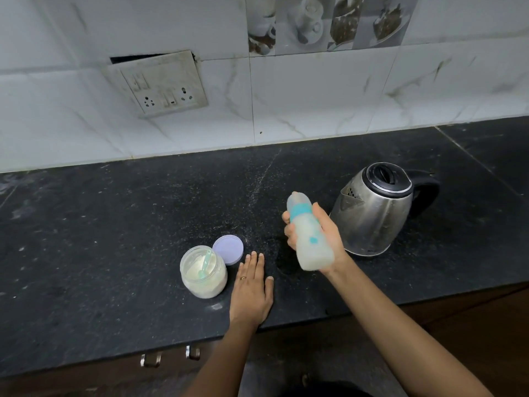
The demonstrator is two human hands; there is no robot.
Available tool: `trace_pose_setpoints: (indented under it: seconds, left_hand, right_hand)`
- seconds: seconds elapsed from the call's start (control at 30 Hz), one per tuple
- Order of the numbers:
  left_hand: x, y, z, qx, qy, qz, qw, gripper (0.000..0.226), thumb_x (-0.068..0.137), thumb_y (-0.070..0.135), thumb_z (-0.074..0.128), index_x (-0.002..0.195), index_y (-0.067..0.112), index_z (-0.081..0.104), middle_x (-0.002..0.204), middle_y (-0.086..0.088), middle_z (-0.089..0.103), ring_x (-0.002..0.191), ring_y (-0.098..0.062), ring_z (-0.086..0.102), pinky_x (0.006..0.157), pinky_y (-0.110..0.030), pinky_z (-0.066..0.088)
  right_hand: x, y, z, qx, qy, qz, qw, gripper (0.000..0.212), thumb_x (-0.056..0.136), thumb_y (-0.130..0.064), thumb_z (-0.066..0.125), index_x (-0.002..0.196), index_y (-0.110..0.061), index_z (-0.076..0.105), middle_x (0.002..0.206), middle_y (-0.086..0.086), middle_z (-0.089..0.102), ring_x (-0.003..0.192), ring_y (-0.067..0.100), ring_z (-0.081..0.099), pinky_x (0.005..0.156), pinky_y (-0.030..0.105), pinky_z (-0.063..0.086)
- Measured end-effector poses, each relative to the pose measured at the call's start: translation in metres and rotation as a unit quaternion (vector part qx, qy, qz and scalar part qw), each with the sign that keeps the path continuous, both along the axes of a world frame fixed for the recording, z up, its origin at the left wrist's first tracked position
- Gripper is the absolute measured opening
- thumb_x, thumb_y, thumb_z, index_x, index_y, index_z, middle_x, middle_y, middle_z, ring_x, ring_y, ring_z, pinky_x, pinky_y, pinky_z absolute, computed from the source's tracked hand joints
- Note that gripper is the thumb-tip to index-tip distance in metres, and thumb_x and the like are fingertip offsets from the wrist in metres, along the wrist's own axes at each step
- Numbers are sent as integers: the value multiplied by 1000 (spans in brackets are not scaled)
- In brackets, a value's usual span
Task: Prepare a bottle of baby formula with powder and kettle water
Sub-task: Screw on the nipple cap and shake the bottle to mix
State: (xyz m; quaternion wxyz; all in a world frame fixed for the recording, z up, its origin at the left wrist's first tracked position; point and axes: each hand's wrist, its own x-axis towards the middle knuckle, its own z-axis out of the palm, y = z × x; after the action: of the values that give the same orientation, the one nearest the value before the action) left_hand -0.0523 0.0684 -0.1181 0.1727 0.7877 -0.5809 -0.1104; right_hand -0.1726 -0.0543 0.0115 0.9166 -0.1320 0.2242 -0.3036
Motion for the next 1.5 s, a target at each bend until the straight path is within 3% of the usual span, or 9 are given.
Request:
trace_pose_setpoints:
  seconds: [0.13,0.37,0.73,0.83,0.97,1.07,1.23,1.37,1.5]
  left_hand:
    - [1,0,-3,-8,2,0,1000,71,90,47,7,152,13,18,160,-3,13,143,-5,-4,114,-22,-12]
    - [0,-1,-1,-1,-3,1,1000,71,90,47,7,152,14,17,160,-3,11,147,-11,0,115,-23,-11]
    - [0,1,-2,0,-8,0,1000,71,90,48,5,153,15,15,160,-2,10,140,-2,-10,114,-22,-12]
    - [0,0,-2,2,-9,4,1000,66,94,45,11,153,15,15,160,-1,11,140,-2,-8,114,-21,-12]
    - [0,0,0,4,-8,2,1000,63,95,42,17,152,15,15,160,-1,11,140,-2,-8,113,-20,-13]
    - [0,1,0,-2,-6,4,1000,66,93,45,12,152,16,16,160,-2,11,140,-1,-8,113,-20,-14]
    - [0,0,-2,-1,-6,4,1000,63,95,43,18,153,17,15,160,0,10,140,-1,-9,113,-19,-14]
    - [0,0,-4,-6,-6,5,1000,68,92,48,10,152,17,16,160,-1,11,141,-2,-8,115,-21,-12]
    - [0,-1,-5,-6,-8,8,1000,70,91,49,9,152,17,17,160,0,12,142,-2,-7,115,-22,-11]
  right_hand:
    - [5,0,-5,37,-1,-50,998,37,75,-31,74,97,-5,62,87,8,64,69,18,64,61,27,58]
    - [9,0,-13,35,-26,26,999,79,53,-19,88,122,-6,51,91,12,65,67,22,66,60,30,58]
    - [2,-3,-14,50,-60,52,996,64,55,-21,87,107,-6,55,84,9,65,63,20,66,59,28,57]
    - [1,-1,-11,1,-13,77,997,65,54,-25,87,107,-5,55,86,8,63,60,19,62,55,27,54]
    - [5,-3,-12,90,41,-21,995,64,66,-43,76,117,-12,54,103,6,55,61,18,67,55,28,59]
    - [6,-1,-10,56,51,-39,996,50,73,-42,72,105,-9,55,98,9,52,62,21,69,55,30,59]
    - [3,-4,-4,-68,144,-5,987,39,94,-44,48,124,-19,52,103,11,69,88,29,73,58,27,58]
    - [4,-8,-3,-85,160,-7,983,38,97,-41,45,134,-33,47,108,15,70,77,34,71,57,31,57]
    - [-4,-13,1,-69,121,53,989,38,93,-40,51,127,-22,57,94,10,65,54,23,59,49,27,52]
